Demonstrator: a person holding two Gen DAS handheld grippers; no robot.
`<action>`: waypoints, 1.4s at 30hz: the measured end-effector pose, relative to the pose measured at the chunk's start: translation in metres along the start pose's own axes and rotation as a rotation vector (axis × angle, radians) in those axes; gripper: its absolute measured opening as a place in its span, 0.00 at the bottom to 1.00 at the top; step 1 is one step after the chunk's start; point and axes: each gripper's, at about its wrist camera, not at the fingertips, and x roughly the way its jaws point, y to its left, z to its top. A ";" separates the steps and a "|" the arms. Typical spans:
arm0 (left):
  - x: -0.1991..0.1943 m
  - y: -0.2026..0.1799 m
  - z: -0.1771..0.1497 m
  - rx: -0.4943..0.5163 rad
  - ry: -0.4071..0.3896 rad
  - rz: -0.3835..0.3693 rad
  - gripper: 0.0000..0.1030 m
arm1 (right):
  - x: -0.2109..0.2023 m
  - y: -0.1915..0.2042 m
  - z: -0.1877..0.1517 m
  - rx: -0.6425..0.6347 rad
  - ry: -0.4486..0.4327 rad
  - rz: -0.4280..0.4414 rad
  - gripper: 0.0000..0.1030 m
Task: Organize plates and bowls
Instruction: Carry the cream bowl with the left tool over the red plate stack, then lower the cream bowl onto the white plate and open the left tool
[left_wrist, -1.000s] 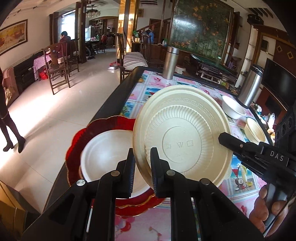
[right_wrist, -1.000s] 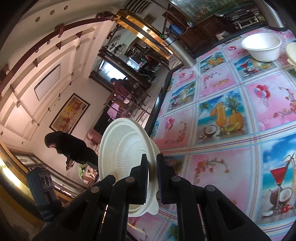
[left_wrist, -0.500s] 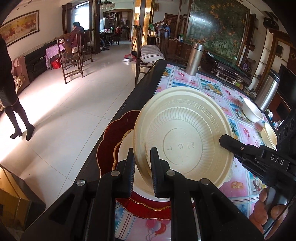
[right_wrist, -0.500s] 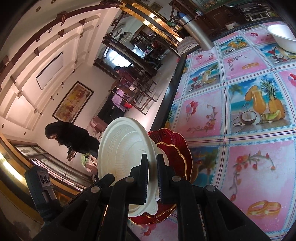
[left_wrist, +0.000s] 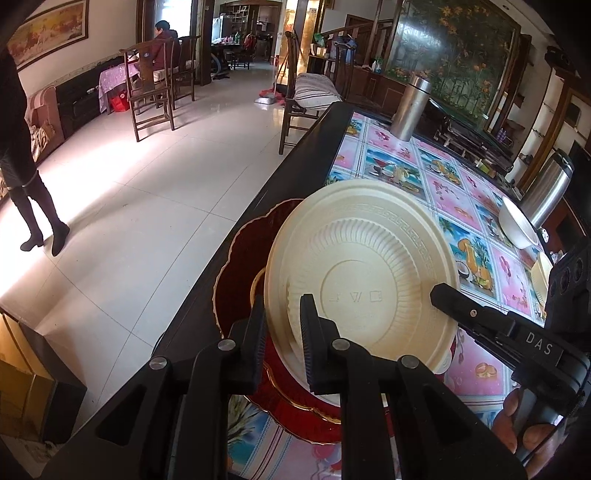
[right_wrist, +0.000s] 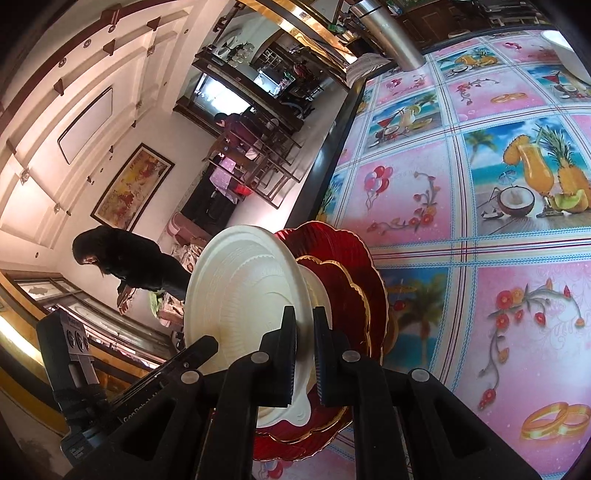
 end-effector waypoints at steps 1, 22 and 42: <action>-0.001 0.001 0.000 -0.003 -0.002 -0.005 0.13 | 0.001 0.000 0.001 0.000 0.004 0.004 0.08; -0.014 0.023 0.006 -0.068 0.059 -0.108 0.16 | -0.003 -0.003 0.004 0.128 0.069 0.061 0.13; -0.054 0.022 0.014 -0.078 -0.031 -0.100 0.18 | -0.045 0.005 0.014 0.062 0.001 0.036 0.44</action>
